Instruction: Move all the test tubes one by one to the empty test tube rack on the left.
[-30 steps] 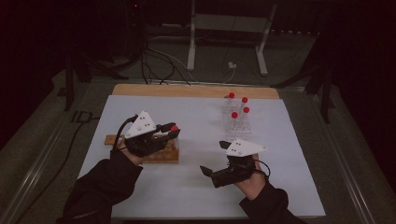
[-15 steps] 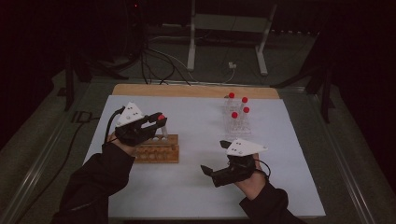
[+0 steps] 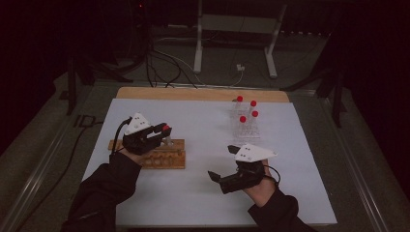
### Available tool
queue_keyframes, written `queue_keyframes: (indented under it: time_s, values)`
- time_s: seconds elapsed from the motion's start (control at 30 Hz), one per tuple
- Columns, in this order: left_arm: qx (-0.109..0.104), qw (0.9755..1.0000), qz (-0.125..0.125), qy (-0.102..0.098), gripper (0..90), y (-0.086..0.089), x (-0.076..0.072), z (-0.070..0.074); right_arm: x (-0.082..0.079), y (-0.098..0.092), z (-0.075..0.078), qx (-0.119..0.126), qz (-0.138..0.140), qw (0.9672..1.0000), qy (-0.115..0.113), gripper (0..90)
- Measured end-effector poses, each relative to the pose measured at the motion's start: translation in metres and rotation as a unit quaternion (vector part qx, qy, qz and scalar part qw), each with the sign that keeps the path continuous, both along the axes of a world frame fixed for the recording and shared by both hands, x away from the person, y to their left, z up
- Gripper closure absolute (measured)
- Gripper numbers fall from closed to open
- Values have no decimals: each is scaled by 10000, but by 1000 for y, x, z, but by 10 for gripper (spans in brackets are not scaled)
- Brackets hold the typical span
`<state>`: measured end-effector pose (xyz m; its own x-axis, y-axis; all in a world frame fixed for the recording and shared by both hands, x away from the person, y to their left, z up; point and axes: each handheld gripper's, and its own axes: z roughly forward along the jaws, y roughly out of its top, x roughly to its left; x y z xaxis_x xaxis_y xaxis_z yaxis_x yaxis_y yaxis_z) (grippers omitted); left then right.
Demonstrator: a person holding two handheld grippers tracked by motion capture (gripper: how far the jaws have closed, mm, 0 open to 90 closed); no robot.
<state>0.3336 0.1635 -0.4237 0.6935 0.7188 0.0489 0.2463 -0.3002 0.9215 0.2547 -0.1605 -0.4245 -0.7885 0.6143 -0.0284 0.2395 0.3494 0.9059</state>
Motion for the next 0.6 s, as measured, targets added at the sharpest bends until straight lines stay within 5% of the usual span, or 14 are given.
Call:
queue_keyframes:
  time_s: [0.6]
  values:
    - [83, 9996, 0, 256, 718, -1, 2, -23, 0, -3, 0, 159, -102, 9998, -82, 0]
